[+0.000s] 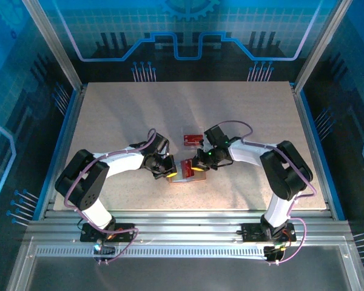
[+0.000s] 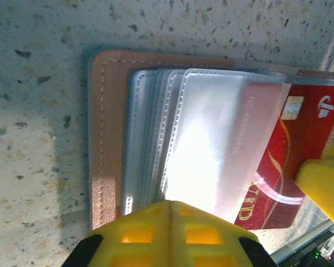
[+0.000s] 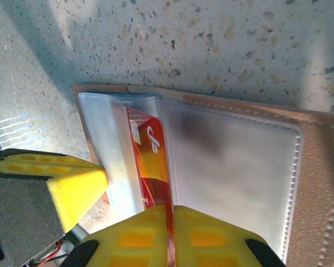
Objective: Take the credit cards out of the card holder
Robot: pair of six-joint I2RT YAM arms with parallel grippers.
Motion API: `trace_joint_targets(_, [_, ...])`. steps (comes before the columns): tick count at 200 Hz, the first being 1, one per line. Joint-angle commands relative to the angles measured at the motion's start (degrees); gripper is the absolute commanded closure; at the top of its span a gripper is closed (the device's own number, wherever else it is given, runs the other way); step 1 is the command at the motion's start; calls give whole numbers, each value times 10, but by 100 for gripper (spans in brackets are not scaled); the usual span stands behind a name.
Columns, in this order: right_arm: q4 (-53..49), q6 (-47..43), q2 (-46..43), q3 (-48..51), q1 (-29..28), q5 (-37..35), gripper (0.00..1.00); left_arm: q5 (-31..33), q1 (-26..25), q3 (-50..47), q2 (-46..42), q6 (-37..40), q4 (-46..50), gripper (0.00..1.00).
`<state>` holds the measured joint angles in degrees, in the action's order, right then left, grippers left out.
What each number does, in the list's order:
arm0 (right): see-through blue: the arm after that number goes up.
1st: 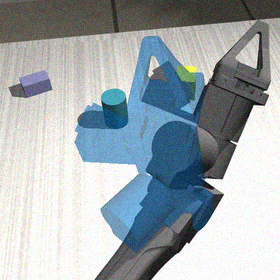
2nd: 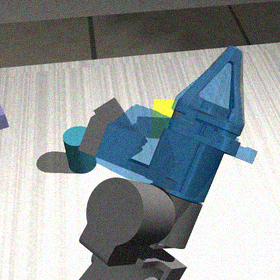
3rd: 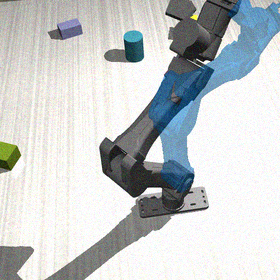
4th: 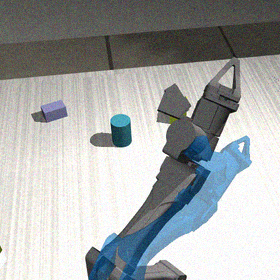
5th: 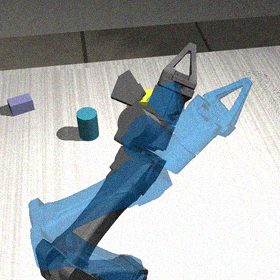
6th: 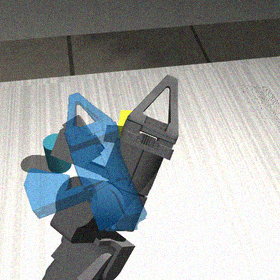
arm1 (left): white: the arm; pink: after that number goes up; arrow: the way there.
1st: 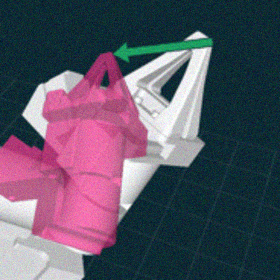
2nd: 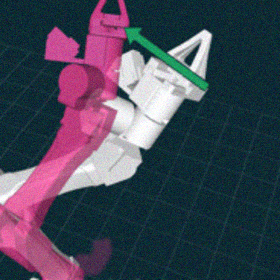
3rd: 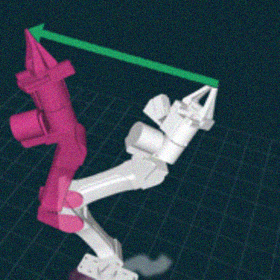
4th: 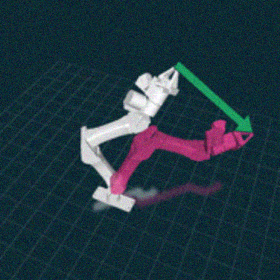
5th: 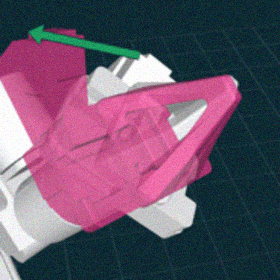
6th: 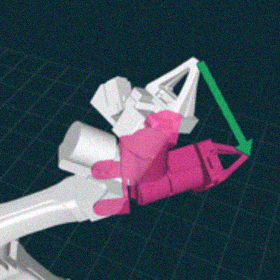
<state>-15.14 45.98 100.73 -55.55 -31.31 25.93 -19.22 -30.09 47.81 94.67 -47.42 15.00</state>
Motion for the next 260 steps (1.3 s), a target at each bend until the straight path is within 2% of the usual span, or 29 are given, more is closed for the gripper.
trace_joint_targets(1, [-59, -29, -18, -19, 7, -34, 91, 18, 6, 6, -6, 16, 40, 100])
trace_joint_targets(77, [-117, -49, -37, -35, 4, -73, 92, 18, 9, 5, -17, 16, 40, 99])
trace_joint_targets(117, [-110, -39, -36, -36, -8, -65, 92, 14, 8, 6, -21, 14, 32, 97])
trace_joint_targets(152, [-73, -10, -36, -27, -16, -37, 86, 12, 9, 8, -26, 13, 31, 96])
trace_joint_targets(190, [-69, 2, -40, -25, -23, -34, 84, 11, 8, 7, -31, 12, 29, 96])
trace_joint_targets(260, [-88, -5, -51, -26, -28, -56, 87, 14, 8, 2, -47, 11, 24, 96])
